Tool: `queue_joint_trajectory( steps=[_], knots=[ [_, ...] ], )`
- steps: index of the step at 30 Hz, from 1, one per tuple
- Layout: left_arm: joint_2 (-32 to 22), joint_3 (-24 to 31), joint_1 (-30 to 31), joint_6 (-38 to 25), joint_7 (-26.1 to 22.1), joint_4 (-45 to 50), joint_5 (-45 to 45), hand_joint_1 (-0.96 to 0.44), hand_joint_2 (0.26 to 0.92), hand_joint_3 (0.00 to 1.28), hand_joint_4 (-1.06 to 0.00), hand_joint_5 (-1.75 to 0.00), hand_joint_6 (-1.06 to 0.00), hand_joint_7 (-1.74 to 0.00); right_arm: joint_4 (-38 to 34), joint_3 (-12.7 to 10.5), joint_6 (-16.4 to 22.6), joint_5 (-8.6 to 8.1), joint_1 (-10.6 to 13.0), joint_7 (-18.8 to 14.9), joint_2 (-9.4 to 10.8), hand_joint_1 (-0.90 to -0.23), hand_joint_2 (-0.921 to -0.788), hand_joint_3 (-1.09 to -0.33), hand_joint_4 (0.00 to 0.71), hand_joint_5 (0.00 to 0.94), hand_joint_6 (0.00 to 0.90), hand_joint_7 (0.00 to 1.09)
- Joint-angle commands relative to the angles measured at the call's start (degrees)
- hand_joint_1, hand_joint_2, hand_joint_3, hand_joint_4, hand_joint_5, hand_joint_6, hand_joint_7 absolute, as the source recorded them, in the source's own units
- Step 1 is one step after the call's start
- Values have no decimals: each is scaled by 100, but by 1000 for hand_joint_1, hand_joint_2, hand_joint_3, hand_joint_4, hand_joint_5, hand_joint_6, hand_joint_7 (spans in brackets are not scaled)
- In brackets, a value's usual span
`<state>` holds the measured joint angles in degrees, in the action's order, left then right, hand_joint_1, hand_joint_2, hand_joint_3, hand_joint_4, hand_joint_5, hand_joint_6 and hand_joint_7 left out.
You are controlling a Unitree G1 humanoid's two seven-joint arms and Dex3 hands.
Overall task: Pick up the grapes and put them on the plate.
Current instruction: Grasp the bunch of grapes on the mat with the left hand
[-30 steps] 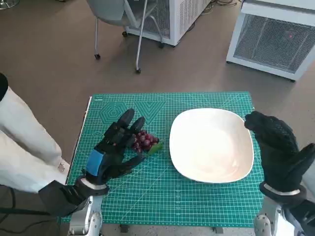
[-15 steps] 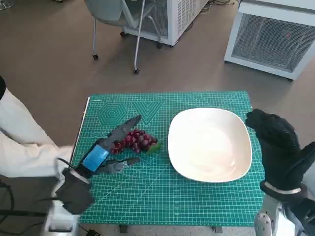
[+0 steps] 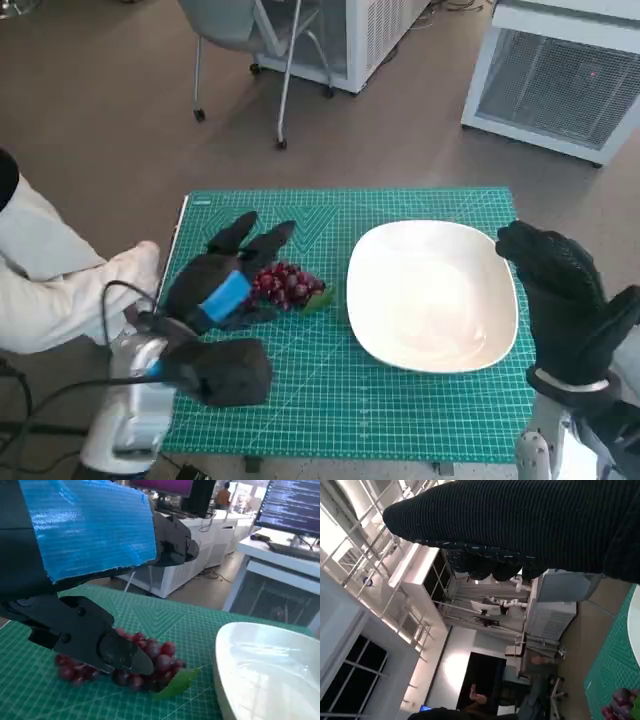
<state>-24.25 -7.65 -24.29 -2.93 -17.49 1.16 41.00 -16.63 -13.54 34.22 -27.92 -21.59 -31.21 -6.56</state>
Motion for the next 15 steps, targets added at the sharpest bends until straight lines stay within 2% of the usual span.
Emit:
queue_joint_trajectory(
  steps=[1,15],
  knots=[
    [13,-302,-255,-201,98,-381,228,-377,758,3,-33,-2,-234,-7,-91,-40,-63,-22,61,-52,-28,-414,-921,-571,523,297,264,795],
    [148,-954,-897,-704,-3,-1401,396,-385,768,3,-25,0,-235,-2,-52,-66,-33,-17,144,-66,-23,-414,-921,-572,526,289,265,791]
  ],
)
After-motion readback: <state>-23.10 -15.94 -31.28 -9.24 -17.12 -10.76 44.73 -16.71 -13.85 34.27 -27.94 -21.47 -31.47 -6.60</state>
